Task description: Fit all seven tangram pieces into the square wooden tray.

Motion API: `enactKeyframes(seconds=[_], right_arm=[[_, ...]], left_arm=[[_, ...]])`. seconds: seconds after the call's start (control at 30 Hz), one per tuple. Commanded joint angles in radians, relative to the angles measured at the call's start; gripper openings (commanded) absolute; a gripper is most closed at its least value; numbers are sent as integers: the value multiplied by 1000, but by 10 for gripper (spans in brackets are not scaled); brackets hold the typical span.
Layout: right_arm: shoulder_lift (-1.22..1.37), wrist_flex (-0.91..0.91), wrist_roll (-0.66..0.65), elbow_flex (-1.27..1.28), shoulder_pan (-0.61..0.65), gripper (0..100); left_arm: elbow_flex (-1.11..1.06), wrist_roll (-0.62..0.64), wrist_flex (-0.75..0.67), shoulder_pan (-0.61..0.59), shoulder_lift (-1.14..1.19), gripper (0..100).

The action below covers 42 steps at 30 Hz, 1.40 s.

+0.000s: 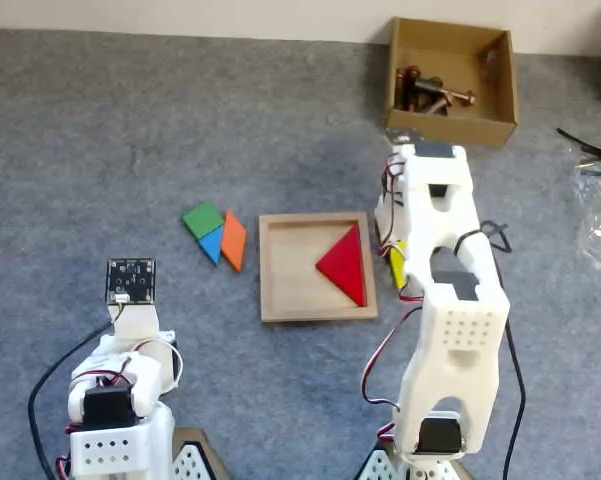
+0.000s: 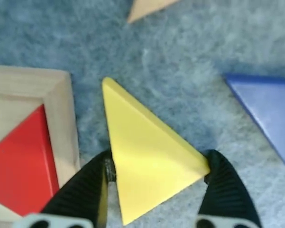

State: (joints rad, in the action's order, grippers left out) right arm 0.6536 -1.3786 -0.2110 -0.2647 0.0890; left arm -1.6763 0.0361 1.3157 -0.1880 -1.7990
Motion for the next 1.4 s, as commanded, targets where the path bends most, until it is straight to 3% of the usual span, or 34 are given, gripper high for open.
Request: enactKeyframes(seconds=[0.0, 0.17, 0.53, 1.1, 1.37], right_arm=[[10, 31, -14, -2, 12, 74], [12, 61, -15, -24, 12, 5], [2, 53, -15, -31, 12, 5], [-96, -278, -66, -354, 18, 5], [-97, -367, -288, -427, 107, 5]], left_arm=[[-21, 2, 8, -8, 7, 5], [-21, 2, 8, -8, 7, 5], [-21, 2, 8, -8, 7, 5], [-21, 2, 8, -8, 7, 5], [-21, 2, 8, -8, 7, 5]])
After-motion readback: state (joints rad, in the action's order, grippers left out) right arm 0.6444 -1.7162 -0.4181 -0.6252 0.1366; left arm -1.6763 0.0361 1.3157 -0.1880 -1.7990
